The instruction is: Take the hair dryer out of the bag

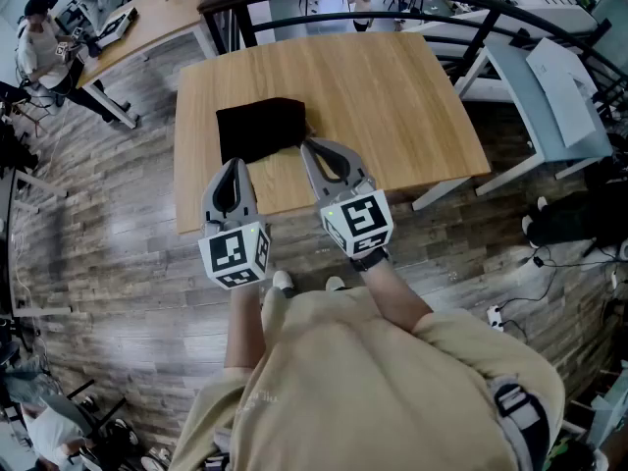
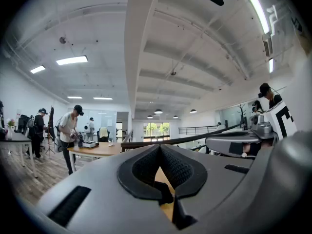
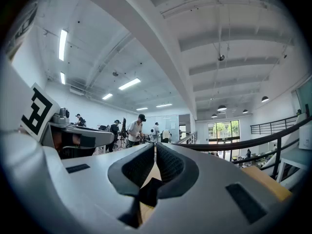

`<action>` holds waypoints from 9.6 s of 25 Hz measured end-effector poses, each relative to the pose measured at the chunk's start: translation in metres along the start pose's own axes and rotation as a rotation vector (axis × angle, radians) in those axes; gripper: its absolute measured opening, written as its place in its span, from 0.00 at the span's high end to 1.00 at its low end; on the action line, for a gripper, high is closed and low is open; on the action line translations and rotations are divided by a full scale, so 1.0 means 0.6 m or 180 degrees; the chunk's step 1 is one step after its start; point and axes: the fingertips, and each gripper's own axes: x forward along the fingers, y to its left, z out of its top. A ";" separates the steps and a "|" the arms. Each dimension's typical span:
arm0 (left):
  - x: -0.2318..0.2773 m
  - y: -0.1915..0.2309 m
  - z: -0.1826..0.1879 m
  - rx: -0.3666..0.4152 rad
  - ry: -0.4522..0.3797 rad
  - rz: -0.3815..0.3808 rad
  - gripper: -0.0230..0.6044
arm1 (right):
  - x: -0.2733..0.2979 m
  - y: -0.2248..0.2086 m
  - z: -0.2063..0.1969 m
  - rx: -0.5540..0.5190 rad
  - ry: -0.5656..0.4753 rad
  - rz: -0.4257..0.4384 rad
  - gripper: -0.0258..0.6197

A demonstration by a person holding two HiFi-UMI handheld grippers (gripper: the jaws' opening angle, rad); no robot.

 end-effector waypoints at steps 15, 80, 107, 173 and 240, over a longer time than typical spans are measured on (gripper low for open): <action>-0.025 -0.048 -0.052 -0.0103 0.0209 0.0070 0.94 | -0.037 -0.039 -0.088 0.0486 0.0415 0.0015 0.93; 0.575 0.061 -0.605 0.0249 0.2644 -0.1525 0.51 | 0.443 -0.254 -0.411 0.0600 0.1661 0.0126 0.92; 0.577 0.152 -0.523 -0.0999 0.2135 -0.0944 0.94 | 0.406 -0.259 -0.547 -0.0311 0.2108 0.1048 0.92; 0.597 0.127 -0.535 -0.1250 0.2214 -0.0859 0.94 | 0.400 -0.238 -0.682 -0.0090 0.3189 0.2467 0.87; 0.629 0.075 -0.548 -0.1268 0.2176 -0.0903 0.91 | 0.093 -0.400 -0.673 0.1315 0.2406 -0.1309 0.87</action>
